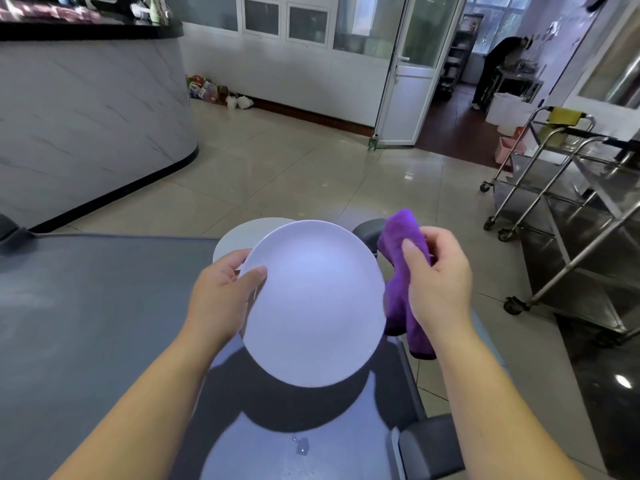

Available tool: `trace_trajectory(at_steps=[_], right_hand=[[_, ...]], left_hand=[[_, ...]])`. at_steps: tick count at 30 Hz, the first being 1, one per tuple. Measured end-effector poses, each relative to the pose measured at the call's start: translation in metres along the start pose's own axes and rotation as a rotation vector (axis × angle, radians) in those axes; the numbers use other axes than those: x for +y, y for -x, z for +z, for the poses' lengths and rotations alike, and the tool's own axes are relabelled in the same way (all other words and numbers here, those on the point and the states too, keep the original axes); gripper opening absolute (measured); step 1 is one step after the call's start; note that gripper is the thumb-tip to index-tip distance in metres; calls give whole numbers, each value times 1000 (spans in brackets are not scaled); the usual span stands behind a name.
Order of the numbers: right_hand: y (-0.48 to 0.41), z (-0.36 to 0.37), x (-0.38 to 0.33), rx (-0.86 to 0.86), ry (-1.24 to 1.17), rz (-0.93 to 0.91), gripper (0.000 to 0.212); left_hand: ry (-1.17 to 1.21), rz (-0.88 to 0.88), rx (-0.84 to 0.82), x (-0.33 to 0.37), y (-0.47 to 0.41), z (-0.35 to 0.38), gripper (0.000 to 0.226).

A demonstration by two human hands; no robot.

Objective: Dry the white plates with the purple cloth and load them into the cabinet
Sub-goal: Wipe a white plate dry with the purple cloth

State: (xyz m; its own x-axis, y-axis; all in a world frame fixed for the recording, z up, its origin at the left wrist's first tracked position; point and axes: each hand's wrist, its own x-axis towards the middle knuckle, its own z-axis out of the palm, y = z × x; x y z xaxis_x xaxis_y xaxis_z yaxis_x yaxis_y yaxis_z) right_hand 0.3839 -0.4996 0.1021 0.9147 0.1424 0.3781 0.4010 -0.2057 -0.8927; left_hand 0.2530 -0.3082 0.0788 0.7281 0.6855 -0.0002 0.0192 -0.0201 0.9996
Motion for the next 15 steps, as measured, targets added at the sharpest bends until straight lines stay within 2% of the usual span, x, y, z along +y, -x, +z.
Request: trace_trajectory(at_steps=[4, 5, 7, 9, 11, 13, 15], right_hand=[[0, 11, -2, -402, 88, -68, 13], [-1, 13, 2, -459, 98, -80, 13], [-3, 14, 9, -429, 131, -112, 12], [-3, 17, 15, -282, 275, -193, 13], [-2, 20, 17, -140, 419, -280, 26], [-3, 22, 15, -98, 406, -223, 45], [-8, 23, 12, -150, 335, -78, 63]], left_hand=[[54, 40, 37, 5, 1, 7, 27], [59, 57, 49, 7, 1, 8, 27], [64, 85, 57, 10, 2, 10, 26], [79, 99, 49, 11, 3, 13, 25], [112, 105, 51, 12, 4, 15, 24], [161, 113, 67, 14, 4, 17, 23], [200, 127, 93, 17, 4, 19, 25]])
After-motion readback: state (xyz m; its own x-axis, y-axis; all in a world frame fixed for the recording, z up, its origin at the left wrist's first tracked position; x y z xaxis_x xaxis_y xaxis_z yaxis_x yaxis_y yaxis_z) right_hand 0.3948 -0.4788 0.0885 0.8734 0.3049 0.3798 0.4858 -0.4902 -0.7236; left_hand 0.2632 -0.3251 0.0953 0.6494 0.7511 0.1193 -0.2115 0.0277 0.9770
